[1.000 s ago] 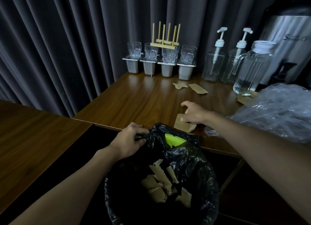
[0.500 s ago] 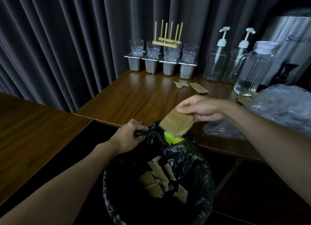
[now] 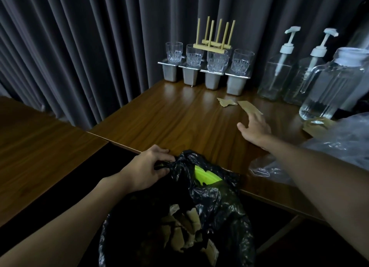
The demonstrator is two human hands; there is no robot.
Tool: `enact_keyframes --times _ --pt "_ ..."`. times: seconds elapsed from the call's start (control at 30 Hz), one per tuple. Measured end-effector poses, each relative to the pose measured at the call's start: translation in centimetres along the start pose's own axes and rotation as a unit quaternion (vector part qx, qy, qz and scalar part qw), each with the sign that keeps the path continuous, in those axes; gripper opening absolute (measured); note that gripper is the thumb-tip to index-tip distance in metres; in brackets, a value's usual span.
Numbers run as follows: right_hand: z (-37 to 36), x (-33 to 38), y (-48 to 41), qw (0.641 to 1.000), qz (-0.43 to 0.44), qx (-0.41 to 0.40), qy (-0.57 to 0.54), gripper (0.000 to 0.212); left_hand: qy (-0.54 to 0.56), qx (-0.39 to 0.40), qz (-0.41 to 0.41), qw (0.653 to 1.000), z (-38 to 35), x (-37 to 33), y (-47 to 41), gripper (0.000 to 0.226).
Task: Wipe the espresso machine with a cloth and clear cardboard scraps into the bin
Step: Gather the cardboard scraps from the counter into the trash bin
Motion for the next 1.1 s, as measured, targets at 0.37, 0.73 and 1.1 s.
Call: enact_keyframes --times 0.37,0.73,1.1 --pt "-1.1 -0.8 -3.2 0.994 -0.008 0.027 0.104 0.066 0.004 -0.004 -0.002 1.0 0.1 -0.2 -0.1 0.036" --pt "0.8 0.3 0.1 0.994 -0.012 0.021 0.104 0.047 0.001 0.007 -0.002 1.0 0.0 -0.2 -0.1 0.036" --pt "1.5 2.3 4.0 0.978 -0.046 0.068 -0.19 0.063 0.009 0.007 -0.005 1.0 0.0 -0.1 0.0 0.036"
Point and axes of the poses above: each hand's wrist, its own y-axis away from the middle knuckle, its own z-axis out of the back of the hand, x = y × z, the point moved 6 cm from there along -y, towards the middle knuckle, and after that the axes turned 5 degrees about x, right-handed, at the moved point
